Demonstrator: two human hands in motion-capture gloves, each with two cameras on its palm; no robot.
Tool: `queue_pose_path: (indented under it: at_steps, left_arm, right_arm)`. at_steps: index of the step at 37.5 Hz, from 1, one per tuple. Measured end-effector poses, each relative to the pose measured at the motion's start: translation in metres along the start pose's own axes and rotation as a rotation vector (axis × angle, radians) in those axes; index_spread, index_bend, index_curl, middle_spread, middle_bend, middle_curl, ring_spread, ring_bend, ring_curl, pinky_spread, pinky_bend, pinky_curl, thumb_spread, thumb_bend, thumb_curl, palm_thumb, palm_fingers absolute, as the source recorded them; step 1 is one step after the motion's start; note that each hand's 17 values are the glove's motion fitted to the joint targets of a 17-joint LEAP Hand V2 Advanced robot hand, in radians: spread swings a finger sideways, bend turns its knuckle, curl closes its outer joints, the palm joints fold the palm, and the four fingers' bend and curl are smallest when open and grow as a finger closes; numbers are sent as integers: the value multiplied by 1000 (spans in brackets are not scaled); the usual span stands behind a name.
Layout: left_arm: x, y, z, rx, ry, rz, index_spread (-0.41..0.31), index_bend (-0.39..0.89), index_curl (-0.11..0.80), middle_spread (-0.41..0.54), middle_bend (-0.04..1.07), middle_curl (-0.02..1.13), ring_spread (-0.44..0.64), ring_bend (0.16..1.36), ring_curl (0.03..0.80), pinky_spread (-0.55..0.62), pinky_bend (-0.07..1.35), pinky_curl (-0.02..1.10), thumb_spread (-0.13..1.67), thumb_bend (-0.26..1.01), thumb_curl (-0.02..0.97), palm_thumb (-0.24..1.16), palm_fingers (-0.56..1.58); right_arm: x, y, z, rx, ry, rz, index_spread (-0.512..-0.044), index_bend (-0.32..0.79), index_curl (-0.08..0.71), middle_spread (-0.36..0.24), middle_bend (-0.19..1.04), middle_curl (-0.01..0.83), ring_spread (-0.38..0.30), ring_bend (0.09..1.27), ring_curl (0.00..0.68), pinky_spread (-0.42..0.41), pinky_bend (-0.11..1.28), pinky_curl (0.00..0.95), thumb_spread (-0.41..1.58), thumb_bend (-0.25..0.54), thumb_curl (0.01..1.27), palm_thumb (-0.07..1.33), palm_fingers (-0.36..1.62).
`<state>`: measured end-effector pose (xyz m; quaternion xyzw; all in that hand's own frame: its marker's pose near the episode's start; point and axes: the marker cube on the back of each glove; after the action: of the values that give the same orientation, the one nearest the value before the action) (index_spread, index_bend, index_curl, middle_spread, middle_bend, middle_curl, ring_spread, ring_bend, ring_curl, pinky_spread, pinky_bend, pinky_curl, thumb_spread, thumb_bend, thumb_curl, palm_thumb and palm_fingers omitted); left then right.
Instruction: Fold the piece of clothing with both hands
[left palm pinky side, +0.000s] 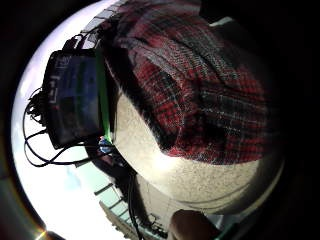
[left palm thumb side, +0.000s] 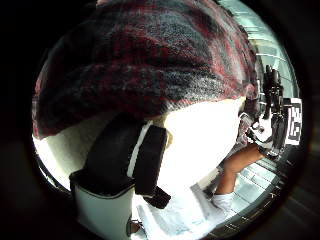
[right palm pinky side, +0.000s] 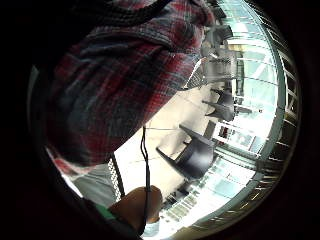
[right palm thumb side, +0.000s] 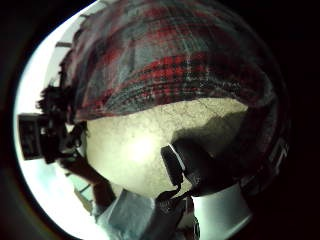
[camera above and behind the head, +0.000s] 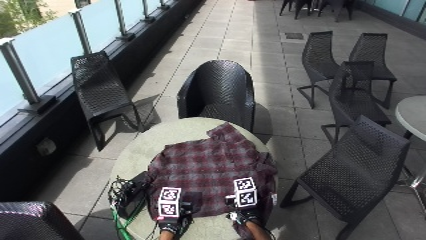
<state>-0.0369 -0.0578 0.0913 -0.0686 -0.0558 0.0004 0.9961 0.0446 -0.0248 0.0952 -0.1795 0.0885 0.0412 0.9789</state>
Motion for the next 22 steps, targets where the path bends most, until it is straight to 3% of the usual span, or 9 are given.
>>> queue_pose_path:
  at_steps: [4,7,10,13,15,18,22]
  left_arm:
    - [-7,-17,5,208,3,14,-46,176,284,77,181,304,261,626,276,401,280,316,1129,-32,250,205,321]
    - [-14,-23,-3,408,-95,11,-86,239,316,24,201,313,185,612,273,354,255,310,1207,39,267,316,489]
    - [-20,-21,-14,553,-172,24,-167,317,348,-102,241,323,-6,615,262,198,258,305,1245,133,315,501,896]
    - [-18,-15,-36,661,-152,75,-219,323,368,-173,262,348,-116,595,273,91,238,314,1243,158,339,576,1043]
    - [-16,-2,-47,639,-103,119,-248,292,373,-219,335,385,-194,605,297,12,225,330,1247,164,347,605,1169]
    - [-6,34,-50,413,18,183,-278,264,385,-269,394,424,-261,618,324,-60,205,350,1258,169,354,639,1228]
    - [-2,74,-74,201,54,255,-306,261,402,-313,436,454,-311,614,342,-122,185,360,1271,164,355,661,1256]
  right_arm:
    - [9,-10,6,5,-82,28,-338,27,70,21,197,302,177,460,264,247,730,376,1058,19,260,466,-42]
    - [18,-18,6,78,-83,31,-346,106,88,0,232,316,151,500,274,230,717,370,1103,59,277,560,109]
    - [24,-19,2,202,-52,-2,-362,323,162,-86,267,325,34,497,254,158,600,317,1169,131,301,689,480]
    - [29,-7,-5,278,-27,-58,-359,417,219,-144,270,336,-60,493,262,101,519,300,1207,181,319,789,666]
    - [33,6,-12,265,-17,-118,-342,419,241,-169,325,358,-127,544,282,40,471,289,1225,215,331,854,909]
    - [41,27,-24,183,-14,-216,-330,382,266,-193,355,374,-183,578,300,-5,384,274,1243,234,335,902,1041]
    - [49,52,-49,57,-42,-335,-318,318,300,-228,416,410,-233,618,346,-44,294,282,1256,236,330,927,1144]
